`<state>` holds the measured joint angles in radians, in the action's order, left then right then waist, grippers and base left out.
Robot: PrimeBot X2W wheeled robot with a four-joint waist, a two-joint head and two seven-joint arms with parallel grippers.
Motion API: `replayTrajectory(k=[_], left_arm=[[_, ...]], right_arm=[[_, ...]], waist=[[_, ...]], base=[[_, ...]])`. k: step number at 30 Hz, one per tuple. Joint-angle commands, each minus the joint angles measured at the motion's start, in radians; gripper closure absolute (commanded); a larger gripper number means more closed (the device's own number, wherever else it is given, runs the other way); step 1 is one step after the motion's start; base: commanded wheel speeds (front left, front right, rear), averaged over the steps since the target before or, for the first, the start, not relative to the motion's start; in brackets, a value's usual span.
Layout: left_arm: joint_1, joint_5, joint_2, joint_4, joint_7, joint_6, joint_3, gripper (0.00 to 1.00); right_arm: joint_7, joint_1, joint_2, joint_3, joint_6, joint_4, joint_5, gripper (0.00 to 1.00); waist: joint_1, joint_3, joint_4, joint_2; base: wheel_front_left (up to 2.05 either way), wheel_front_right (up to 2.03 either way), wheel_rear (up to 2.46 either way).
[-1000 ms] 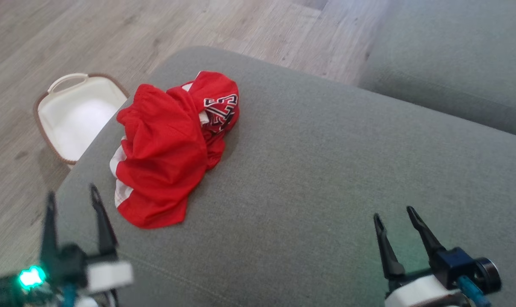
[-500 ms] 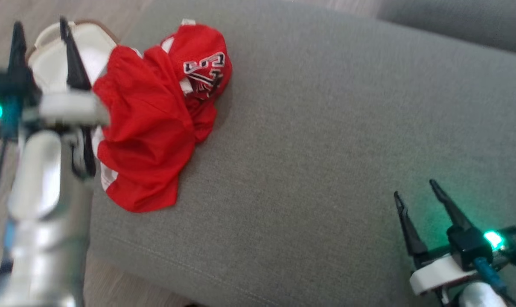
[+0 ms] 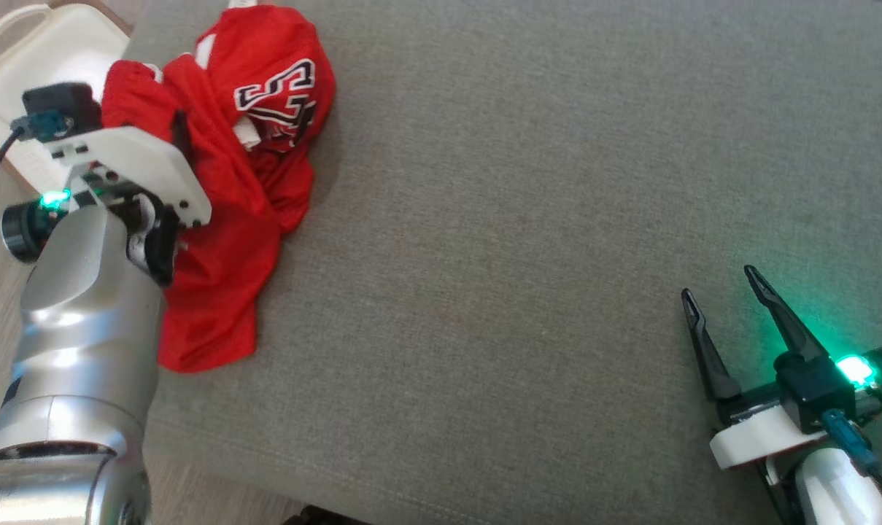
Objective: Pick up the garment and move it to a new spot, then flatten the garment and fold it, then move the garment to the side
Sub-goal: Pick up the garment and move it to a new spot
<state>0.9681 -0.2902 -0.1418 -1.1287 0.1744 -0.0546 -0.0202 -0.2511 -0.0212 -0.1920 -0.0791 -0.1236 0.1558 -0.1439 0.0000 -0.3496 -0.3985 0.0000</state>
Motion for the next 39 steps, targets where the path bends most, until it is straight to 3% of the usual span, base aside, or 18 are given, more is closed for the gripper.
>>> replayTrajectory(k=[1, 2, 3, 4, 13, 23, 32, 39], left_arm=[[0.034, 0.003, -0.059, -0.002, -0.004, -0.006, 0.018, 0.0], [0.034, 0.003, -0.06, -0.02, -0.006, -0.007, 0.015, 0.0], [0.036, 0.005, -0.061, -0.033, -0.013, -0.003, 0.014, 0.36], [0.038, 0.011, -0.069, -0.043, -0.025, 0.002, 0.009, 0.98], [0.105, 0.066, -0.133, -0.022, -0.26, 0.045, -0.031, 1.0], [0.23, 0.155, -0.179, 0.058, -0.362, -0.039, -0.155, 1.0], [0.315, 0.106, -0.116, 0.228, -0.297, -0.075, -0.285, 1.0], [0.253, -0.077, -0.083, 0.356, -0.245, -0.076, -0.391, 1.0]], right_arm=[[-0.011, -0.015, -0.012, -0.015, -0.007, -0.033, -0.009, 0.0], [-0.011, -0.017, -0.013, -0.014, -0.007, -0.034, -0.009, 0.0], [-0.011, -0.018, -0.014, -0.013, -0.007, -0.035, -0.009, 0.0], [-0.011, -0.019, -0.014, -0.012, -0.007, -0.035, -0.009, 0.0], [-0.011, -0.016, 0.015, -0.021, -0.007, -0.012, 0.0, 0.0], [-0.011, 0.003, 0.112, -0.046, -0.007, 0.025, 0.03, 0.0], [-0.011, 0.038, 0.141, -0.058, -0.007, 0.03, 0.095, 0.0], [-0.011, 0.038, 0.142, -0.088, -0.007, 0.015, 0.143, 0.0]], waist=[[0.0, -0.015, 0.013, 0.0], [0.0, -0.018, 0.016, 0.0], [0.0, -0.02, 0.017, 0.0], [0.0, -0.022, 0.019, 0.0], [0.0, 0.046, 0.015, 0.0], [0.0, 0.262, 0.085, 0.0], [0.0, 0.39, 0.279, 0.0], [0.0, 0.401, 0.529, 0.0]], base=[[0.0, 0.0, 0.0], [0.0, 0.0, 0.0], [0.0, 0.0, 0.0], [0.0, 0.0, 0.0], [0.0, 0.0, 0.0], [0.0, 0.0, 0.0], [0.0, 0.0, 0.0], [0.0, 0.0, 0.0]])
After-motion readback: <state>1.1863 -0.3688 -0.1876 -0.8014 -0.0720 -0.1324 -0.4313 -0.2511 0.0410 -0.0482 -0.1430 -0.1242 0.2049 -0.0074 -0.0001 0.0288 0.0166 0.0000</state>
